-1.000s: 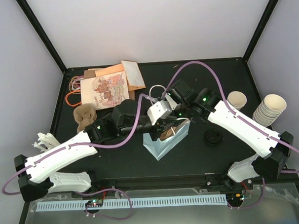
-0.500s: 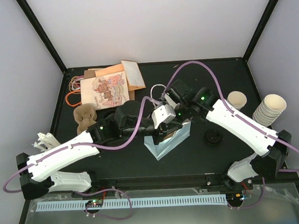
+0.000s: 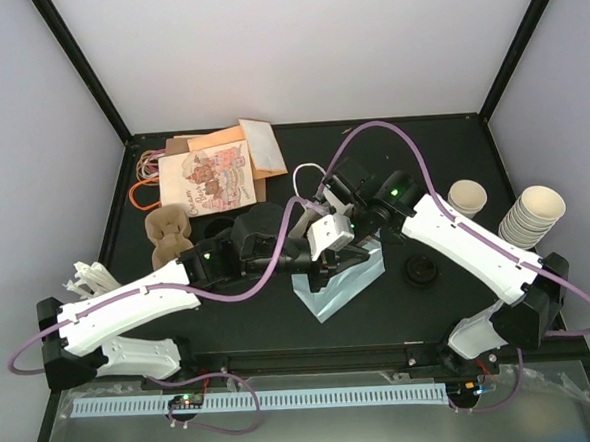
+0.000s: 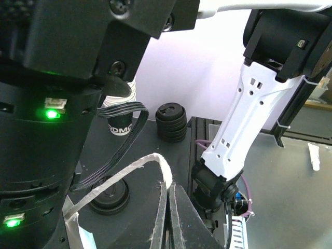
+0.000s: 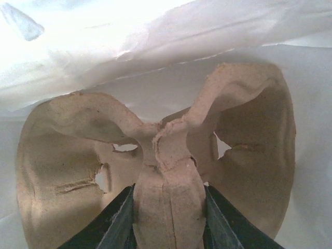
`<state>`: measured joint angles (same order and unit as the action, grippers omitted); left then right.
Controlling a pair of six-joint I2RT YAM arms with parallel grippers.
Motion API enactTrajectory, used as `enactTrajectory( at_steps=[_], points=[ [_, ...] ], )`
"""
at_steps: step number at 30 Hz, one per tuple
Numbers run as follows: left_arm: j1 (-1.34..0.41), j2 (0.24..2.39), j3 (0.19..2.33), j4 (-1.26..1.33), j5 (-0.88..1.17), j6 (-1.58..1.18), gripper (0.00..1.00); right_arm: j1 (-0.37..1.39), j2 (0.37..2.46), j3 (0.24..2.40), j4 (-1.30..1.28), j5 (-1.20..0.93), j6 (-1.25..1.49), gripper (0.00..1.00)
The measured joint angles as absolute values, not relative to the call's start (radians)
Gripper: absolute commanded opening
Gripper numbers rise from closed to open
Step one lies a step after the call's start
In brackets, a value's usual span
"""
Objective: Pack the takeout coffee
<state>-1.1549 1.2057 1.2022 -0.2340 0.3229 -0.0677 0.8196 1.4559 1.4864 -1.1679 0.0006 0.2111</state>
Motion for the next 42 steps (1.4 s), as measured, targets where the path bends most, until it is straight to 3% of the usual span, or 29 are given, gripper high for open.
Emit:
enactTrajectory(
  at_steps=[42],
  points=[
    [-1.255, 1.272, 1.202, -0.185, 0.315, -0.061, 0.01, 0.837, 1.459, 1.376, -1.144, 0.024, 0.211, 0.35]
  ],
)
